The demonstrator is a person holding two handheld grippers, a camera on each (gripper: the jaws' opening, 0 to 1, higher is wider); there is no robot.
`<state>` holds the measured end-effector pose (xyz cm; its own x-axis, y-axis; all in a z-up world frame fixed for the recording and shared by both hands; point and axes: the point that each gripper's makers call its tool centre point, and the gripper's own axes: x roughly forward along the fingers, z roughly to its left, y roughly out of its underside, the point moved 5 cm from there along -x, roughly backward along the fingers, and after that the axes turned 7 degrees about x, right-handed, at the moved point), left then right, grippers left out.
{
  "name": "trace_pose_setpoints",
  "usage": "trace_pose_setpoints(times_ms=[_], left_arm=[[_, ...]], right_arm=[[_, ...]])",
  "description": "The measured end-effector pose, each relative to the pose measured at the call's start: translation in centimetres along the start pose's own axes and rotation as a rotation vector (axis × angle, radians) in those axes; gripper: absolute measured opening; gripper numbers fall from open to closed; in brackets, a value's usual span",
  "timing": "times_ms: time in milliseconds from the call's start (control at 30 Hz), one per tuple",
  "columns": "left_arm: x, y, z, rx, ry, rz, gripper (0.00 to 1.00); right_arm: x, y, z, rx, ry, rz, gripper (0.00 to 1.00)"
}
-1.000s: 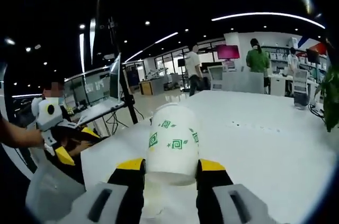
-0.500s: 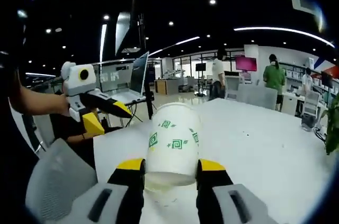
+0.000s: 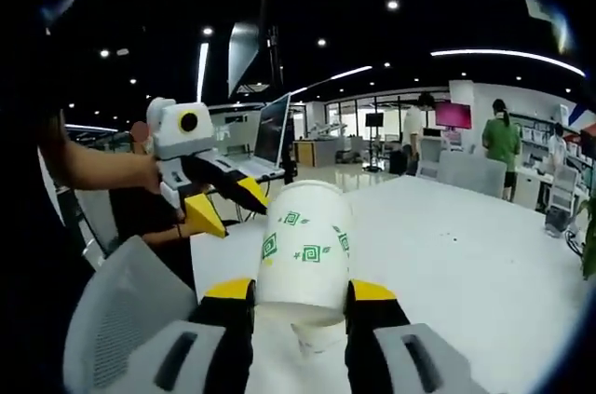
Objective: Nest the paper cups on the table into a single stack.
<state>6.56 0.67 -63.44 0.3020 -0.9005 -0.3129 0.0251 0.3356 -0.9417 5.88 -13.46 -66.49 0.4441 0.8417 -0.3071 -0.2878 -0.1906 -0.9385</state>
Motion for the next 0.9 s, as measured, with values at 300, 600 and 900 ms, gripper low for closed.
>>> trace_pose_setpoints(times_ms=[300,600,900], left_arm=[[0.6,0.1,-1.8,0.038,0.148,0.049,0.18],[0.4,-0.6,-2.5,0.038,0.232,0.034,0.05],[0.4,-1.1,-3.4,0.043,0.312,0.041,0.00]], right_arm=[[-0.1,0.9,1.1,-0.098,-0.088,0.050,0.37],[0.1,1.1,1.8,-0.174,-0.151,0.065,0.37],[0.4,1.7,2.2,-0.241,-0.167,0.095,0.36]])
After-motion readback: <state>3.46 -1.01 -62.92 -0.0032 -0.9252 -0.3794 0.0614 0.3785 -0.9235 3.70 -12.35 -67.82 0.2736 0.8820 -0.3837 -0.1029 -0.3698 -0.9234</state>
